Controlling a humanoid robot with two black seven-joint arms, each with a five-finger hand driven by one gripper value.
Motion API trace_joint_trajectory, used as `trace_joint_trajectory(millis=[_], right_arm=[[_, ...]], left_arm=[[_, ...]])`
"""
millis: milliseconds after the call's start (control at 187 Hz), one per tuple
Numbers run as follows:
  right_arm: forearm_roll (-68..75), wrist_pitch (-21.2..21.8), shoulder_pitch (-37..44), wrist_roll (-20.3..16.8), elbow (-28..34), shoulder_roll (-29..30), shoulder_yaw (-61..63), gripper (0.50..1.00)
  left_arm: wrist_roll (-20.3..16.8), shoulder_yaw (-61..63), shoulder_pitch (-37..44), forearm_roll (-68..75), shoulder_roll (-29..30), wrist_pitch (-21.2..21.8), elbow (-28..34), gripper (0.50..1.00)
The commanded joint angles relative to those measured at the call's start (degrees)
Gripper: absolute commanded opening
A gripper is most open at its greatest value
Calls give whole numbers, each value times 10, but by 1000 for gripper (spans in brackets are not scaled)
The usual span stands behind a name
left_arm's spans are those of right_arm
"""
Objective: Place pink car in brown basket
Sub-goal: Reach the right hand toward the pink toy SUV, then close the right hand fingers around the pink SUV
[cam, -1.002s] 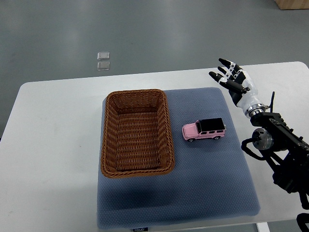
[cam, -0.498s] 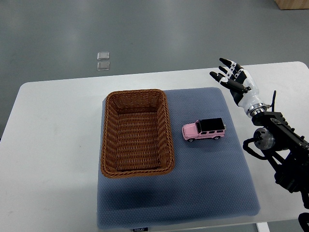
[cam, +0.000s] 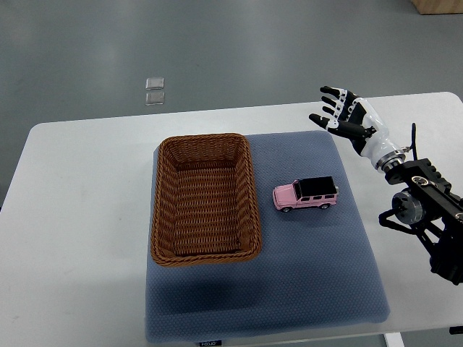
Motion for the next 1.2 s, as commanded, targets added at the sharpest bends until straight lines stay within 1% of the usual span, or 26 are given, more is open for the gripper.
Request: trace_joint_trajectory(millis=[0,102,155,177,279,407,547,729,863,1195], right_arm=[[-67,32,4,26,6,-39,-25,919],[-120,48,12,52,18,-75,-53,919],[-160,58,16,70,20,-93,-70,919],[-187,61,17,84,22,-102,-80,919],[-277,60,20,121,40,-122,-96,919],[-371,55,21,145,44,-127,-112,919],[-416,51,21,148,44,-133,-145,919],[-467,22,21,148,43,-133,-171,919],[-475,13,20,148,37,-131,-175,919],[-491,-45,21,148,19,-131,-211,907]], left_arm=[[0,1,-1,0,0,0,1,1000],[0,2,0,0,0,0,2,1000],[0,2,0,0,0,1,1,1000],[0,2,0,0,0,0,1,1000],[0,3,-1,0,0,0,1,1000],[0,5,0,0,0,0,-2,1000],[0,5,0,0,0,1,-3,1000],[0,5,0,0,0,0,-2,1000],[0,6,-1,0,0,0,-3,1000],[0,5,-1,0,0,0,-4,1000]])
